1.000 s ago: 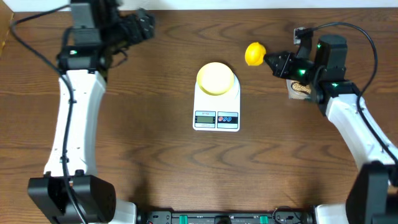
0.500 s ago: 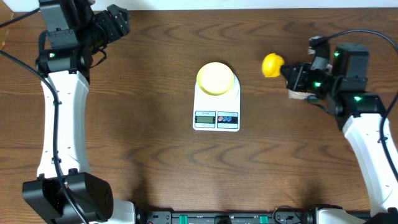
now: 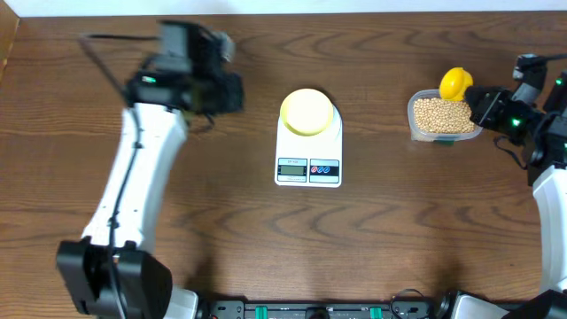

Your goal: Scoop item into bowl and weigh 50g on scale

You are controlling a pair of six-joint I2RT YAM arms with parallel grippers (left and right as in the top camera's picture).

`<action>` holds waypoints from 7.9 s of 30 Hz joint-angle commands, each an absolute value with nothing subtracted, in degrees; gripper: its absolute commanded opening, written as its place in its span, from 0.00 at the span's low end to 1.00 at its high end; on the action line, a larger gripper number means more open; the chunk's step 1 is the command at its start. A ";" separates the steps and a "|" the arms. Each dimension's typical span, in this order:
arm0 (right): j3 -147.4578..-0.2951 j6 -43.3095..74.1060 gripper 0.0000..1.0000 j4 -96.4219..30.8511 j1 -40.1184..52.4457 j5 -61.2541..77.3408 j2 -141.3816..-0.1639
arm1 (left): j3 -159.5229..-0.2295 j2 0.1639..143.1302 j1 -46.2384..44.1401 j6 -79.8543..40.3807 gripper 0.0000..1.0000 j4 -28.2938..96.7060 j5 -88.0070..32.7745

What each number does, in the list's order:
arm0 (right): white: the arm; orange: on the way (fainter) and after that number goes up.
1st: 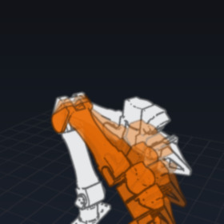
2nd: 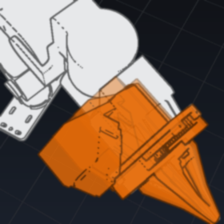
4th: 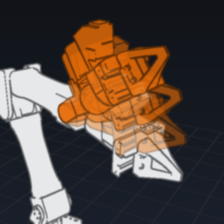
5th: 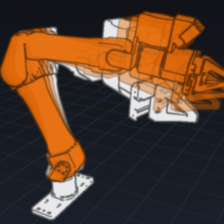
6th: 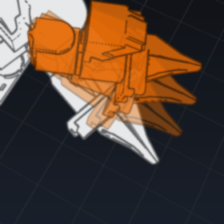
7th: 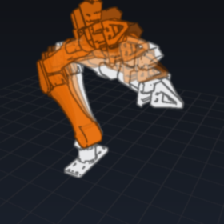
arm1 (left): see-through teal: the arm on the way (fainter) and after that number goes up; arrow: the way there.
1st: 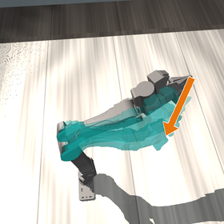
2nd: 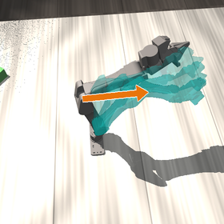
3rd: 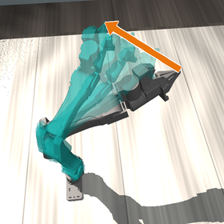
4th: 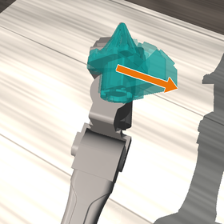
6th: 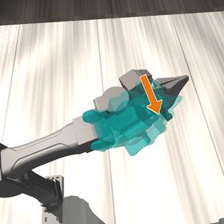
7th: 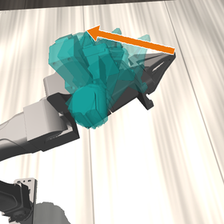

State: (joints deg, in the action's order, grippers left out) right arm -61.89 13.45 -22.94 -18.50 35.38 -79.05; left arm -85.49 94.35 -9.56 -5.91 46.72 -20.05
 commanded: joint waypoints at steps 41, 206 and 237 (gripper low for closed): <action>-62.57 10.13 0.01 -25.36 -19.42 35.90 -78.76 | -56.31 98.56 -38.85 23.20 0.07 14.20 -4.03; -62.57 9.58 0.01 -26.81 -19.46 33.98 -78.76 | -55.31 99.02 -35.77 25.85 0.07 15.86 -8.45; -62.57 0.67 0.01 -26.44 -19.46 31.57 -78.76 | -55.31 84.82 -7.73 15.09 0.08 6.15 -3.44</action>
